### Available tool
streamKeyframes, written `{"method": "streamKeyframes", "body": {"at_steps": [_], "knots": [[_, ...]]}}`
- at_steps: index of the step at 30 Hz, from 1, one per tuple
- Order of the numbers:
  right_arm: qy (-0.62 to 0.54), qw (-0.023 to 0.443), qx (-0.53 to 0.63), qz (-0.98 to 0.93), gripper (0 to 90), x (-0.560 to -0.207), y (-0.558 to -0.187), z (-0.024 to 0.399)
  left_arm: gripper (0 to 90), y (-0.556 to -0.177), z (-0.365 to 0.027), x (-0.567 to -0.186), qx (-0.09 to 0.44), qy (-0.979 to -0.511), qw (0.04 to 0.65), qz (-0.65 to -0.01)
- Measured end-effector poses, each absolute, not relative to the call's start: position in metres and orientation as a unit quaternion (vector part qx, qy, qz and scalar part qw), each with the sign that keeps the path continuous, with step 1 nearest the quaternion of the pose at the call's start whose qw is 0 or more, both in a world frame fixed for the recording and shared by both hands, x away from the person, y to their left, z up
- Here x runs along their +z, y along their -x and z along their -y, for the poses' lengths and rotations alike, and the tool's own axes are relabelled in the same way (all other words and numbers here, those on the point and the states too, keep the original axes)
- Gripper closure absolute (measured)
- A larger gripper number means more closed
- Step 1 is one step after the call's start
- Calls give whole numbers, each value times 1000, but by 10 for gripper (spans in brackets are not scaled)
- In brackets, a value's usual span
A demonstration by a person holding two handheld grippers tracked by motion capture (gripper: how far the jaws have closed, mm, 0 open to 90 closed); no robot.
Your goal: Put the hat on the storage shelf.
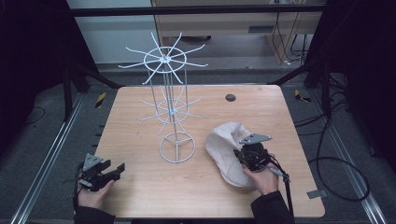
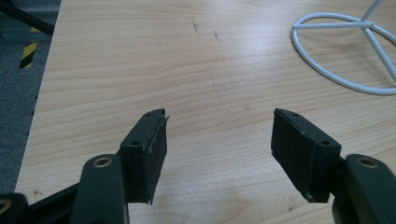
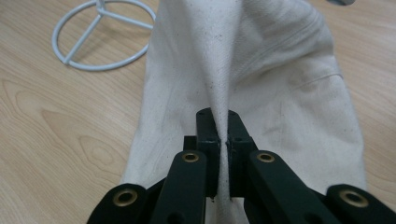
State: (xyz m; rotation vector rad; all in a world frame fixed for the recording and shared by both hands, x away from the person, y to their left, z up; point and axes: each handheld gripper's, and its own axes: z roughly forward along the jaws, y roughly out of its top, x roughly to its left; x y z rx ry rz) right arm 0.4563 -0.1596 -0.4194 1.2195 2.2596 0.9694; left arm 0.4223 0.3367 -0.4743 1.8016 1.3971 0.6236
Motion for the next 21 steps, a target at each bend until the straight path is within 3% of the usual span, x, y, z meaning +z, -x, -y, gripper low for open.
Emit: {"method": "streamKeyframes", "body": {"at_steps": [21], "knots": [[-432, 226, 398, -777, 881, -392, -444, 178, 357, -422, -336, -474, 243, -707, 378, -546]]}}
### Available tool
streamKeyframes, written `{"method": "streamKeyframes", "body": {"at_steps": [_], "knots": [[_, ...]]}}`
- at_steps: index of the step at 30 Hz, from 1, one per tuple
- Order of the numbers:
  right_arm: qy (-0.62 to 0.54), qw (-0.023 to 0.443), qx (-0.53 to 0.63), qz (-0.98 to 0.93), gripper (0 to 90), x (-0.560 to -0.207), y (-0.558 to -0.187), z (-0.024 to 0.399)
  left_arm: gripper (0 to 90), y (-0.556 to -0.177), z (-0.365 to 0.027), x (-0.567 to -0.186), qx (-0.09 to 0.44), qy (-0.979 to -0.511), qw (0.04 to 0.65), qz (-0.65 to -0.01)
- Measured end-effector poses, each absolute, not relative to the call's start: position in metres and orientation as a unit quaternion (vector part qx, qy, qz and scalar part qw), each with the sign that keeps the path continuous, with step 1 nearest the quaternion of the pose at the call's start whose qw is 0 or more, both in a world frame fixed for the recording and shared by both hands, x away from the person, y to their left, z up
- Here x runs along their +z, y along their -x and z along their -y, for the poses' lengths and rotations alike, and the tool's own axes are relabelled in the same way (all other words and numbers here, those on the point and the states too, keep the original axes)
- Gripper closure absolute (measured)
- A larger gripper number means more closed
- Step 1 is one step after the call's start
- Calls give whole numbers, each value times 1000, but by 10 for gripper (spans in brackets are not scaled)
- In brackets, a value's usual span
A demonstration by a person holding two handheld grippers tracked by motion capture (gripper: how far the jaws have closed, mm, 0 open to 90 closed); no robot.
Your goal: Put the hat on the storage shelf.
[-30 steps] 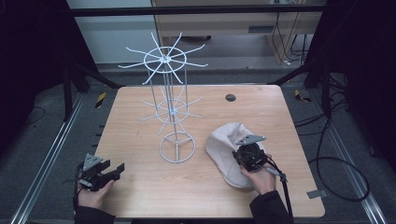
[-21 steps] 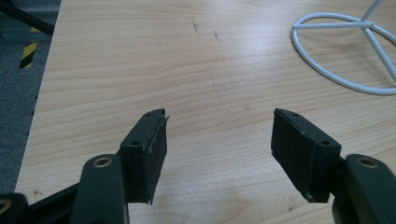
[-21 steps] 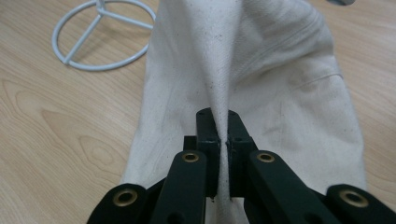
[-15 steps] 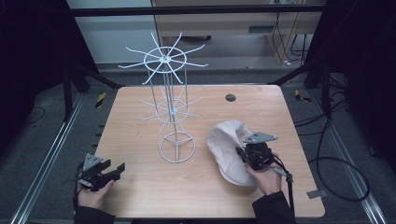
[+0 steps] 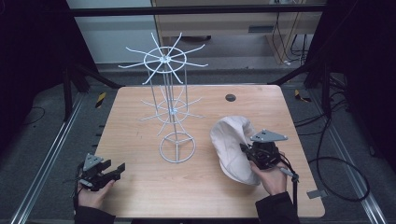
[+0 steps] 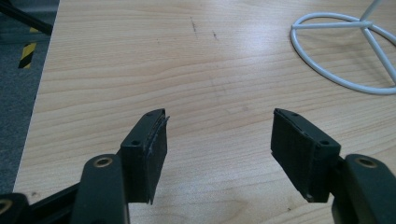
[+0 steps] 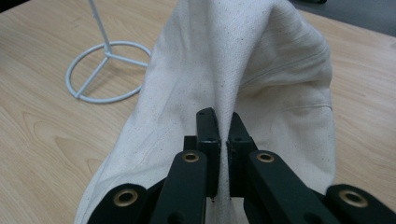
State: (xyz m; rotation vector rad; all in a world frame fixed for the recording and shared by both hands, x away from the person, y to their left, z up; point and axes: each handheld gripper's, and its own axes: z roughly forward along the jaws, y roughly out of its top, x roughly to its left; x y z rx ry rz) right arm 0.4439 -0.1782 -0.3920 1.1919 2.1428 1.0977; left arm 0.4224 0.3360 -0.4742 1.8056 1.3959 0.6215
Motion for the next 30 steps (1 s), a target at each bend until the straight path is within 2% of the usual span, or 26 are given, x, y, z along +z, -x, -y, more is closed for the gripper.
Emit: {"method": "streamKeyframes", "body": {"at_steps": [30], "knots": [[-395, 297, 508, -705, 882, -339, -417, 197, 359, -422, -336, -475, 244, -707, 376, -546]]}}
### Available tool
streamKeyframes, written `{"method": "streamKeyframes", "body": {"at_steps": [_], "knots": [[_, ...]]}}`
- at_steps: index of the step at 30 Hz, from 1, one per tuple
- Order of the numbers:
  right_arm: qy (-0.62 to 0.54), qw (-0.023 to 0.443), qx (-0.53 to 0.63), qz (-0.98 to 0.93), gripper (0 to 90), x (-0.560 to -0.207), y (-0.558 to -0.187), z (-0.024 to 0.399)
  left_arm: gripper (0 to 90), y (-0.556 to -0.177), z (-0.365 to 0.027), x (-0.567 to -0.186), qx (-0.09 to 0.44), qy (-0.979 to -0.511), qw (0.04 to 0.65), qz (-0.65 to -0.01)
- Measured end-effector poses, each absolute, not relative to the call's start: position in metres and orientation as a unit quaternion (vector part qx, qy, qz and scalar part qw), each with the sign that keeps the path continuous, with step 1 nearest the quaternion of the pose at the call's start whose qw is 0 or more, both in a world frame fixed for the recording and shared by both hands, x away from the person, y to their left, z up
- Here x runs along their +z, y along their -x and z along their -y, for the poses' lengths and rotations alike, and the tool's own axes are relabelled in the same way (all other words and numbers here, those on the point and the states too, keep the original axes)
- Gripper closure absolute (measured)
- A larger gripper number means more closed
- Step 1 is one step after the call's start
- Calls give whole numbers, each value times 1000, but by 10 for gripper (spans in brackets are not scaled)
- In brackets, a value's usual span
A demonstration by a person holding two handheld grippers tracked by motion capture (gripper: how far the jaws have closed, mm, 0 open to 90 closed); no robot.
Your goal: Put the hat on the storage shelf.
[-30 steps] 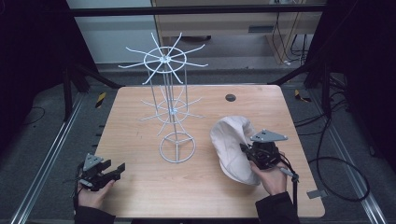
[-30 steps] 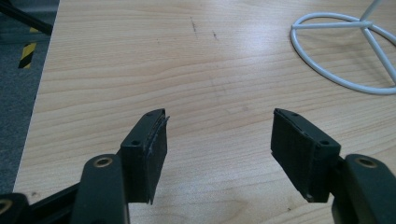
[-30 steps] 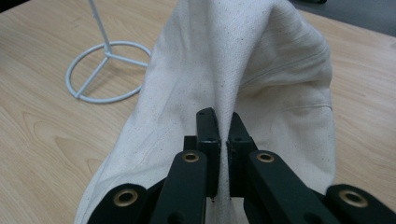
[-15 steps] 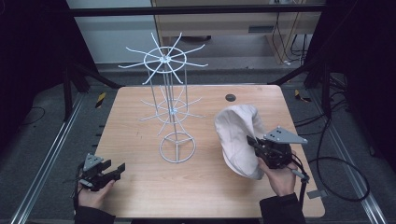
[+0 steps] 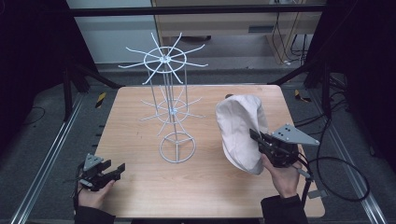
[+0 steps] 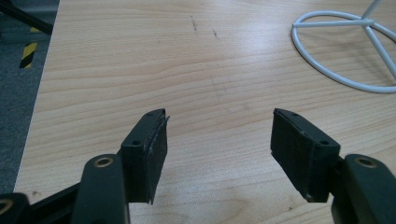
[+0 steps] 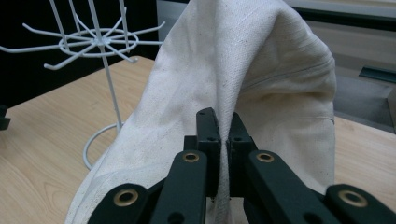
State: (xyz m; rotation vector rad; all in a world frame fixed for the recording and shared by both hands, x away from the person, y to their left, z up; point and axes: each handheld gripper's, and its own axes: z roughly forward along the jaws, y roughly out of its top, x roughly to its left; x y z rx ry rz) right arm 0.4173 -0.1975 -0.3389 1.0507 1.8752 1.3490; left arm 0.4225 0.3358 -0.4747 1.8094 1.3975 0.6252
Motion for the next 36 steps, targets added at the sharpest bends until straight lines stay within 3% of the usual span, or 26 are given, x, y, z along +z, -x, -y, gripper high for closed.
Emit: {"method": "streamKeyframes", "body": {"at_steps": [36], "knots": [[-357, 340, 577, -652, 883, -293, -403, 191, 359, -423, -336, -475, 244, -709, 373, -547]]}}
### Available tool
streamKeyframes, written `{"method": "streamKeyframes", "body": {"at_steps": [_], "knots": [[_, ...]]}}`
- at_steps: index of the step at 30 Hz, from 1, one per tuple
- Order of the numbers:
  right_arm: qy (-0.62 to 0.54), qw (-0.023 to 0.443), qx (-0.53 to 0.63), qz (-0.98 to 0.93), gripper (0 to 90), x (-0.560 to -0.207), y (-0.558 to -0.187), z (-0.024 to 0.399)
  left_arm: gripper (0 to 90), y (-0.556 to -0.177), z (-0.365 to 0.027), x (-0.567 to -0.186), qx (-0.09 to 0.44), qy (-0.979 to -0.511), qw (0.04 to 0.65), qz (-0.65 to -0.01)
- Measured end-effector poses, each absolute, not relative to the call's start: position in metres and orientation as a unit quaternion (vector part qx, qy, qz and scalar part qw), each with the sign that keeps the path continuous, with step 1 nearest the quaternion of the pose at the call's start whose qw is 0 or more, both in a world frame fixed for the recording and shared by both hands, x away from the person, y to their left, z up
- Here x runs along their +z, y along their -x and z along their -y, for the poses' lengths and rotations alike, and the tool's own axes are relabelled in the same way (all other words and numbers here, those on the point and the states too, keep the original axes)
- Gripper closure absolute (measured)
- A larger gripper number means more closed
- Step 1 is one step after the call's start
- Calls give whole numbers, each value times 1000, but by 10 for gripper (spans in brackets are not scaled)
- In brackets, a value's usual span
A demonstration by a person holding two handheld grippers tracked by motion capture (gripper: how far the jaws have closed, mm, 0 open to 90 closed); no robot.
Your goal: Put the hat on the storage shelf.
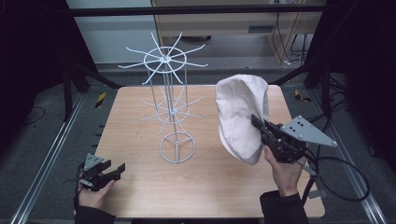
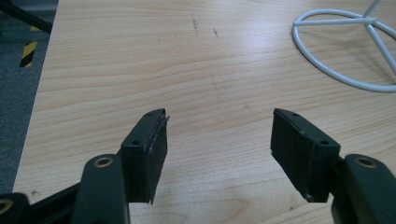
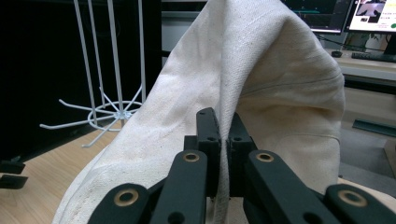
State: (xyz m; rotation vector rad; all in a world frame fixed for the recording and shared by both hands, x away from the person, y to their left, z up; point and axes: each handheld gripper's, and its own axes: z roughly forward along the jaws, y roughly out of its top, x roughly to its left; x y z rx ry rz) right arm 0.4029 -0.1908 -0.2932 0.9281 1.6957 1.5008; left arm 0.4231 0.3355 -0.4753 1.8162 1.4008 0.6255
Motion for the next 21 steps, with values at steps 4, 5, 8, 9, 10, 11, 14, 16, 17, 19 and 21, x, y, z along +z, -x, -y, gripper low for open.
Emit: {"method": "streamKeyframes", "body": {"at_steps": [4, 5, 8, 9, 10, 11, 14, 16, 17, 19, 21], "knots": [[-350, 345, 583, -647, 884, -288, -401, 188, 359, -423, -336, -475, 244, -708, 373, -547], [-350, 345, 583, -647, 884, -288, -401, 188, 359, -423, -336, -475, 244, -708, 373, -547], [-343, 350, 589, -643, 884, -283, -400, 188, 359, -423, -336, -475, 244, -709, 373, -547], [-343, 350, 589, -643, 884, -283, -400, 188, 359, -423, -335, -475, 243, -709, 373, -547], [-342, 350, 592, -640, 884, -282, -400, 188, 359, -423, -336, -475, 243, -709, 373, -547], [-341, 352, 593, -639, 884, -280, -399, 187, 359, -423, -336, -475, 243, -709, 373, -547], [-337, 356, 596, -636, 884, -277, -398, 187, 359, -423, -336, -475, 243, -709, 373, -547], [-331, 360, 602, -631, 884, -273, -396, 186, 359, -423, -336, -475, 243, -709, 373, -547], [-332, 361, 605, -627, 884, -272, -396, 185, 359, -423, -336, -475, 243, -709, 373, -547], [-329, 365, 608, -623, 884, -269, -396, 184, 359, -423, -336, -475, 244, -709, 373, -547], [-326, 368, 611, -620, 884, -266, -395, 184, 359, -423, -336, -475, 244, -709, 373, -547]]}}
